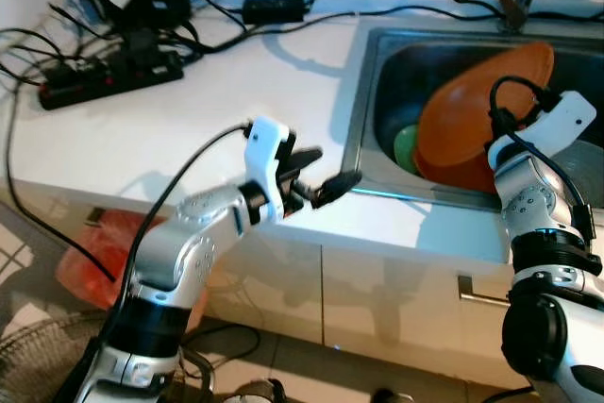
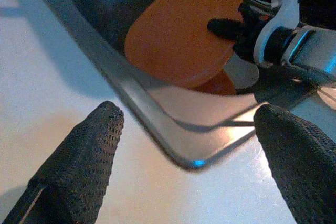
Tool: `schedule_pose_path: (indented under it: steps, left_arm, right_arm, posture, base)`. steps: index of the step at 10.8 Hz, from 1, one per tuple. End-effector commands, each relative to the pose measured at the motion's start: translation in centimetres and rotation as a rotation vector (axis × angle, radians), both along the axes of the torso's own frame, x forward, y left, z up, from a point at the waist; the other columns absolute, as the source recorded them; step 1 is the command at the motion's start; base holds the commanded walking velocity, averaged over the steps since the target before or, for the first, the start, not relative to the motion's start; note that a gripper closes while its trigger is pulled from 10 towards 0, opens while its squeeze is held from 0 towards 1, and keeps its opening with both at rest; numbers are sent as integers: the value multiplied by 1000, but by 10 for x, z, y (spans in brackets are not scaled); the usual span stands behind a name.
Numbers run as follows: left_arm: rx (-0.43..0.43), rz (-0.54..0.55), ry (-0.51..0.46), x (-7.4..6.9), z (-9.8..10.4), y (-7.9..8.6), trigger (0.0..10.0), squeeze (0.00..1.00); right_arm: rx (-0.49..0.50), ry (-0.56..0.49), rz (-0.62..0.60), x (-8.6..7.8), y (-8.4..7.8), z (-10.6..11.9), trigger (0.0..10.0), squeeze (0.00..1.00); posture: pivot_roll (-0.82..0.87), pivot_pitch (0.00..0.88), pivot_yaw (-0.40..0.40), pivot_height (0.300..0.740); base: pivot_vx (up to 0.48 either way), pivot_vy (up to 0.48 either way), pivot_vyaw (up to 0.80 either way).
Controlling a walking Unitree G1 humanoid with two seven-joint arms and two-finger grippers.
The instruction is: Kitchen organization
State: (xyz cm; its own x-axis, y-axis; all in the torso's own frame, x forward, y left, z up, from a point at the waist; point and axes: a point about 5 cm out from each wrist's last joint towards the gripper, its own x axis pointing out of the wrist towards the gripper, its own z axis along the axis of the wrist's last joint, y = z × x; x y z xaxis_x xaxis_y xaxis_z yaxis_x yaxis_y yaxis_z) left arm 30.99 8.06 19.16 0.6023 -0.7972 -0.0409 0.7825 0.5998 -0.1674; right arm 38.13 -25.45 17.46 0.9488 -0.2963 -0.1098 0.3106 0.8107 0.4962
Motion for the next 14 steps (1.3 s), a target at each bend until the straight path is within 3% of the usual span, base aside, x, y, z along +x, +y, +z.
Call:
schedule_pose_path:
  steps: [1,2,3,4,5,6,7,8,14]
  left_arm:
    - [28,10,-26,5,7,2,10000,1000]
    - [50,9,-31,8,8,2,10000,957]
    - [76,-5,-36,10,9,3,10000,788]
    - [95,-12,-40,11,8,3,10000,275]
    - [99,-9,-42,12,8,3,10000,47]
    - [97,-2,-44,14,9,1,10000,0]
    - [86,8,-43,16,9,0,10000,0]
    - [83,10,-41,15,8,0,10000,0]
    - [86,18,-34,16,4,3,10000,0]
  right_arm:
    - [31,204,4,-16,2,-55,0,0]
    - [0,218,29,-15,3,-57,0,0]
    - [-62,237,62,-14,3,-57,0,0]
    - [-150,256,107,-12,4,-55,8431,0]
    - [-173,263,117,-12,4,-55,10000,0]
    - [-239,255,161,-9,8,-53,10000,0]
    - [-321,240,229,-5,16,-50,10000,75]
    - [-339,251,246,-5,18,-52,10000,1000]
    - [-378,331,232,-9,12,-61,10000,1000]
  posture:
    - [126,169,166,740]
    - [130,173,175,740]
    - [133,174,182,740]
    - [134,172,190,740]
    - [134,172,191,740]
    - [135,171,192,740]
    - [138,170,188,740]
    - [139,170,186,740]
    - [137,165,183,740]
  base:
    - [0,0,0]
    - [0,0,0]
    - [0,0,0]
    - [0,0,0]
    - [0,0,0]
    - [0,0,0]
    - [0,0,0]
    - [0,0,0]
    - [0,0,0]
